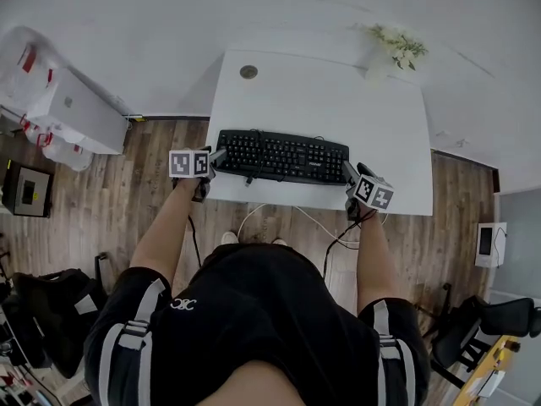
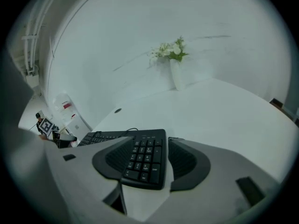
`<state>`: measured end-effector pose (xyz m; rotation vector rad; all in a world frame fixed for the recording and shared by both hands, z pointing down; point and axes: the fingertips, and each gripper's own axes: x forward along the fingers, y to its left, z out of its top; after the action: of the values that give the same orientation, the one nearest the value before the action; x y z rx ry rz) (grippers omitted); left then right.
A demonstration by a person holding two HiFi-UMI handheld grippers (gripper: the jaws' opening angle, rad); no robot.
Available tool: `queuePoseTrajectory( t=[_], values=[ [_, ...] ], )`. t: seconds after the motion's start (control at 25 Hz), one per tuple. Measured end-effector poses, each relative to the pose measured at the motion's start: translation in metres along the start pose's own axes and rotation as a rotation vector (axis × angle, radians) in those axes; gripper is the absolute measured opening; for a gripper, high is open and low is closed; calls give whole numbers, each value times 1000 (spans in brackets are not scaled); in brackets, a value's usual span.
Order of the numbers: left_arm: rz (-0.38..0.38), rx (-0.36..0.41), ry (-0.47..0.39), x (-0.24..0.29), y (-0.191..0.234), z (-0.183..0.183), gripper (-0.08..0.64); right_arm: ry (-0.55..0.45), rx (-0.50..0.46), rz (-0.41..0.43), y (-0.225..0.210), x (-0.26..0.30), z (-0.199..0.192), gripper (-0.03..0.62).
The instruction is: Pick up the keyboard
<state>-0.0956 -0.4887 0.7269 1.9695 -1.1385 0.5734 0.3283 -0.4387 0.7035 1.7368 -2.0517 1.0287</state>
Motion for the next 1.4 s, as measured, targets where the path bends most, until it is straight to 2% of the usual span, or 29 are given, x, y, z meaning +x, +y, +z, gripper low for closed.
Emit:
queuePoseTrajectory(
  t=[0.2,0.44,0.64,0.92,1.12,1.28,1.4],
  values=[
    [4,1,71,19,12,-8,250,70,14,-7,-15,16,-16,249],
    [-53,-37,105,36,7,-9,250,153,18,32,-18,33,-25,256],
    [-54,-19,159,49,8,-12,250,220,28,58,-21,44,-29,264],
    [-121,-29,196,54,9,-11,245,270,34,106,-14,56,-33,256],
    [-113,-28,194,53,12,-10,236,261,22,50,-13,60,-33,230],
    [-144,-47,175,53,12,-9,216,281,-8,1,-17,60,-35,209],
    [-145,-69,166,53,13,-9,213,280,37,-9,-16,62,-34,202]
  ],
)
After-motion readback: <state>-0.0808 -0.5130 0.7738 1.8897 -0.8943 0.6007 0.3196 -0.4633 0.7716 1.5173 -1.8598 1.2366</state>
